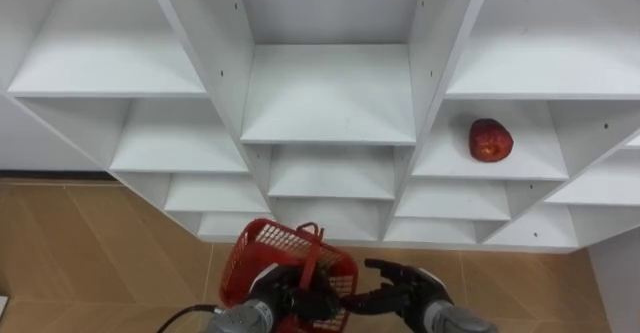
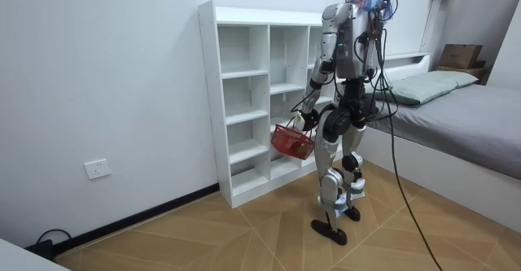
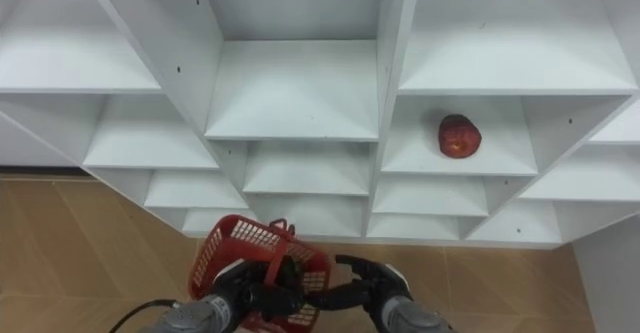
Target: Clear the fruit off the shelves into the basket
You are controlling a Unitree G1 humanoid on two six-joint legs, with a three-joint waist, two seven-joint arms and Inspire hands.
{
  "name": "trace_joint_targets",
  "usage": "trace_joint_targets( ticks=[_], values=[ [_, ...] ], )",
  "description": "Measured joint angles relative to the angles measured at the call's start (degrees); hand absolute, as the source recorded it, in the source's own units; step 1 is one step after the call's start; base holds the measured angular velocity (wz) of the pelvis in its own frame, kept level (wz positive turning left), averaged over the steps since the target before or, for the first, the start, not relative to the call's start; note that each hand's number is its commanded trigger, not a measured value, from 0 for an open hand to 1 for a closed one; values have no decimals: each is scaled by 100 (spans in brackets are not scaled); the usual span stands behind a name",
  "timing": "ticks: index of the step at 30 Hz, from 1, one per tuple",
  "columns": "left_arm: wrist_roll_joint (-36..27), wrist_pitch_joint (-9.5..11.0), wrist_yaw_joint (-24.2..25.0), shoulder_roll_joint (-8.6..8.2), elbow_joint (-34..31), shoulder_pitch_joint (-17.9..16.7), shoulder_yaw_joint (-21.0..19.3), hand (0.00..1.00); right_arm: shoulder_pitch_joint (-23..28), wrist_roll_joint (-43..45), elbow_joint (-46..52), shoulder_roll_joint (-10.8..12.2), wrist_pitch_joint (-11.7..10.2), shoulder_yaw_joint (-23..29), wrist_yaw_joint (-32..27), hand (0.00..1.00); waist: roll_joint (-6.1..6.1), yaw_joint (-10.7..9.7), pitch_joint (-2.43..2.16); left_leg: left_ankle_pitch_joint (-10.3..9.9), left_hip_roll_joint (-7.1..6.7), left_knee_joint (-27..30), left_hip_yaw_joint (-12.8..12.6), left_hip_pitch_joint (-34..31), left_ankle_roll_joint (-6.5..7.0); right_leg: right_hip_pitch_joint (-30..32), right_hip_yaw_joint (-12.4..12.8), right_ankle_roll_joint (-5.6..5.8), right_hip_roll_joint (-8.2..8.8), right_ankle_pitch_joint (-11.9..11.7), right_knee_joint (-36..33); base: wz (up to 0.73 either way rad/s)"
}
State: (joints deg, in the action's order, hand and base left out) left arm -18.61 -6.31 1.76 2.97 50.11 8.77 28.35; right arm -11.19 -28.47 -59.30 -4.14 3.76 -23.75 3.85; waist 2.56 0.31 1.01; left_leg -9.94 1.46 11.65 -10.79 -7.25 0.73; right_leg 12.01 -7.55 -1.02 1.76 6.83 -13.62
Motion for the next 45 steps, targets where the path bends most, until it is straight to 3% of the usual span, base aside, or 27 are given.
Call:
trace_joint_targets(
  ticks=[28, 31, 36, 40, 45],
  values=[
    [-213, 38, -14, 12, 21, -33, -13, 100, 57, 55, -2, -51, -24, 18, -32, 0, -8, 9, 1, 0, 1, -40, -4, 200, 0, -208, 9, 6, -14, -3, 79, 0],
    [-217, 42, -14, 59, 21, -70, -14, 100, 115, 58, 25, -61, -25, 23, -140, 0, -49, 8, 1, 0, 0, -39, -2, 271, 0, -283, 17, 7, -13, -1, 100, -1],
    [-342, 46, -33, 216, -141, -198, -160, 100, 304, 215, 476, -147, -67, 105, -277, 0, -138, -3, -39, 0, -1, -42, -1, 322, 0, -287, 95, 7, -30, -1, 97, -7],
    [-439, 58, -140, 307, -409, -461, -389, 100, 706, 274, 1133, -223, -126, 267, -450, 0, -238, -48, -55, 0, 0, -95, 0, 532, 0, -486, 115, 9, -44, 1, 131, -4],
    [-718, 65, -405, 425, -771, -890, -502, 100, 1248, 275, 1651, -287, -138, 529, -665, 0, -344, -166, -111, -12, 11, -242, 15, 800, -17, -719, 115, 22, -83, -3, 286, 1]
  ],
)
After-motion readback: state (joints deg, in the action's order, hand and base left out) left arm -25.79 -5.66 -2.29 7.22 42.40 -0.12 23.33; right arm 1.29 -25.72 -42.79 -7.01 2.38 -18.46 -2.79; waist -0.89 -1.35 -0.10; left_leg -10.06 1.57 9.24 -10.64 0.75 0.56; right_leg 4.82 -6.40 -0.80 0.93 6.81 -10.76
